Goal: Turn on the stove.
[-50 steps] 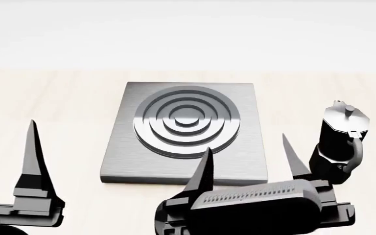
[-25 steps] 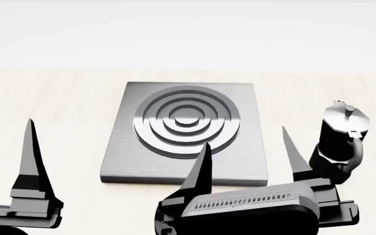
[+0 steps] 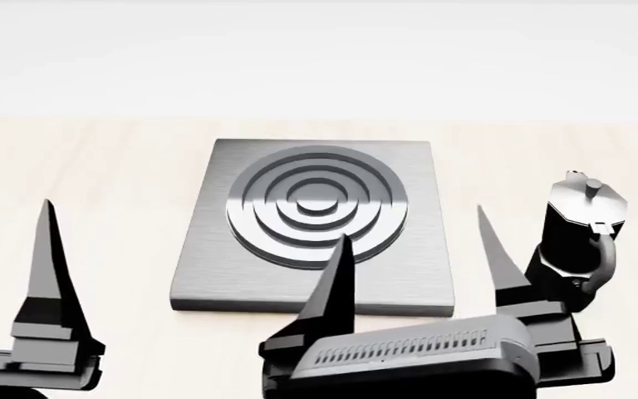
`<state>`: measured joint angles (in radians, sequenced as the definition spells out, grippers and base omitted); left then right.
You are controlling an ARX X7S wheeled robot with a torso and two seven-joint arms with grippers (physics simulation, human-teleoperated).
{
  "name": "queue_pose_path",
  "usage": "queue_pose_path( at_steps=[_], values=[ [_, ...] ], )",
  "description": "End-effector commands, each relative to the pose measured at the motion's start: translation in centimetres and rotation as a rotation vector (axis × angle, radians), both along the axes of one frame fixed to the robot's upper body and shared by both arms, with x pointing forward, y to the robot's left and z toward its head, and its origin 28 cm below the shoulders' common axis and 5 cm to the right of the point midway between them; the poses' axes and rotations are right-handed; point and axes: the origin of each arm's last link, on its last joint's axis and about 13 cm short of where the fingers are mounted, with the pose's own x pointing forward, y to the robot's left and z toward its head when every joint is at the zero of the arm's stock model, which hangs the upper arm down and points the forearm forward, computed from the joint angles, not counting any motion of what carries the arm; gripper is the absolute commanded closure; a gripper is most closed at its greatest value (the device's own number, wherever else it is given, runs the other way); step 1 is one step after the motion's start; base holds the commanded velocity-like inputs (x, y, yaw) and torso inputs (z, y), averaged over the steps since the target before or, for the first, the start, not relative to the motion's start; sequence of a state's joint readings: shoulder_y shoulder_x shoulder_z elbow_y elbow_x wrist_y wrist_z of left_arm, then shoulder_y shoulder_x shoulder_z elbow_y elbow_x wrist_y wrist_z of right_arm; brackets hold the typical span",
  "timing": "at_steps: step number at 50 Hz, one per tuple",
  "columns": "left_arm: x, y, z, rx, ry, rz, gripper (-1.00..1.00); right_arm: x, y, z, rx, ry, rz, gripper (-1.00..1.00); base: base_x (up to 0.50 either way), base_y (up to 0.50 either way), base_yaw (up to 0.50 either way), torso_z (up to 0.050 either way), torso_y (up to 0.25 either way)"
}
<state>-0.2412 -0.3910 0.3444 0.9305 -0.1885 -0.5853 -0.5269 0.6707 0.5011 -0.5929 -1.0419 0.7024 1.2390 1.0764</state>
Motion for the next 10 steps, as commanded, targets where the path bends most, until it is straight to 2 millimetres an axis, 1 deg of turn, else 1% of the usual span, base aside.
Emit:
queue_pose_path(
  at_steps=[1, 10],
  values=[
    [-0.26, -0.06, 0.27, -0.005, -0.008, -0.008, -1.00, -0.34, 0.13, 0.38, -0.006, -0.014, 0.004, -1.00, 0.00, 0.00, 0.00, 0.000, 0.000],
    [-0.45, -0.09, 0.52, -0.006, -0.016, -0.012, -1.00, -0.55, 0.17, 0.72, -0.005, -0.028, 0.009, -1.00, 0.00, 0.00, 0.00, 0.000, 0.000]
  ],
)
